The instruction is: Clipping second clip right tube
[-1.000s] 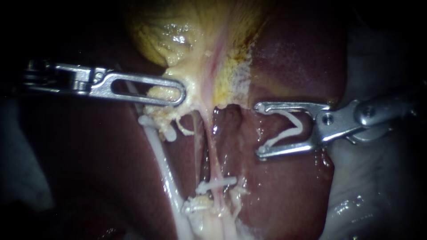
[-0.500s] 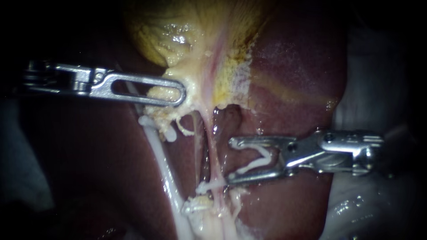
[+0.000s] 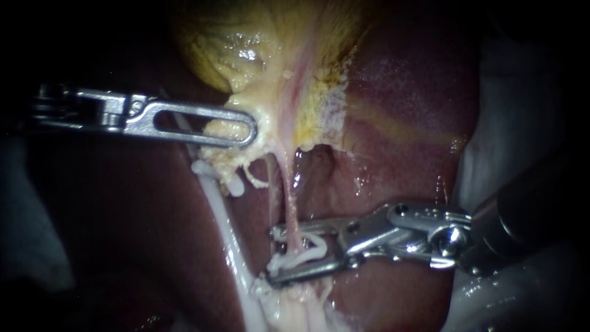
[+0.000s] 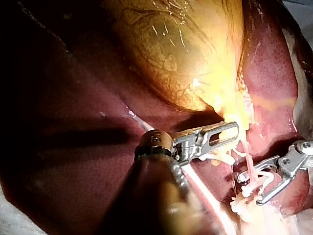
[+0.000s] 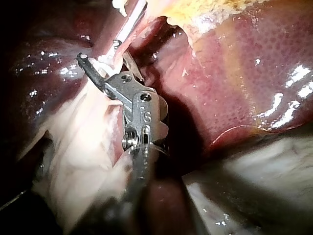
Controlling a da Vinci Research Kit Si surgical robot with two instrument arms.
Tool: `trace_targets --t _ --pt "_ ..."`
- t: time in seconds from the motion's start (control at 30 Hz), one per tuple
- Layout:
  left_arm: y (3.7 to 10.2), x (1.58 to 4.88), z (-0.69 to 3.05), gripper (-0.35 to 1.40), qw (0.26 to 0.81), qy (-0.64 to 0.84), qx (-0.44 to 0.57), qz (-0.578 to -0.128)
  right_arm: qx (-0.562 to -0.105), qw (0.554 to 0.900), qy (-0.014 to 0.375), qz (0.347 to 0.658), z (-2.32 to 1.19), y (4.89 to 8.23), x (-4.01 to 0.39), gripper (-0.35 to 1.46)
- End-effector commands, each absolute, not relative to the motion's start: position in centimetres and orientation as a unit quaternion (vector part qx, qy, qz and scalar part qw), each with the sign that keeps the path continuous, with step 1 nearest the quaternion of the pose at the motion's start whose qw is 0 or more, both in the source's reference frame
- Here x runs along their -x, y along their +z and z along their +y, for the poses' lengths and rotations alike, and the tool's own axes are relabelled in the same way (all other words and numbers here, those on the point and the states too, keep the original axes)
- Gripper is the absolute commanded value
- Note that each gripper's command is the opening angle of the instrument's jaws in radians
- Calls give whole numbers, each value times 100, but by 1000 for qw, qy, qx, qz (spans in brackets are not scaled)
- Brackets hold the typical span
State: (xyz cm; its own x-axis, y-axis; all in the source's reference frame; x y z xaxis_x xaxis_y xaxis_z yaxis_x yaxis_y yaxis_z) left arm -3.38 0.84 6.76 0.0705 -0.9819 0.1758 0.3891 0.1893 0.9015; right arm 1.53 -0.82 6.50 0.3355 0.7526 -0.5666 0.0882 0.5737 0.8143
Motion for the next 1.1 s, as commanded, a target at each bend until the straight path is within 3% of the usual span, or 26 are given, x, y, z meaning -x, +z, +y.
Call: trace_targets --t 0.03,0.13,0.2,0.37,1.1 --pt "676 338 84 -35 643 -533 -348 -425 -399 712 235 528 -82 650 -153 39" --pt "676 338 84 -35 643 -533 -348 -425 -401 711 238 526 -79 649 -150 28" --pt "676 338 84 -35 643 -533 -348 -425 -404 710 239 525 -77 648 -147 0" --pt "677 338 84 -35 643 -533 -348 -425 -407 708 241 524 -74 645 -142 -35" --pt "681 338 85 -35 644 -532 -348 -426 -408 706 250 522 -72 645 -136 -35"
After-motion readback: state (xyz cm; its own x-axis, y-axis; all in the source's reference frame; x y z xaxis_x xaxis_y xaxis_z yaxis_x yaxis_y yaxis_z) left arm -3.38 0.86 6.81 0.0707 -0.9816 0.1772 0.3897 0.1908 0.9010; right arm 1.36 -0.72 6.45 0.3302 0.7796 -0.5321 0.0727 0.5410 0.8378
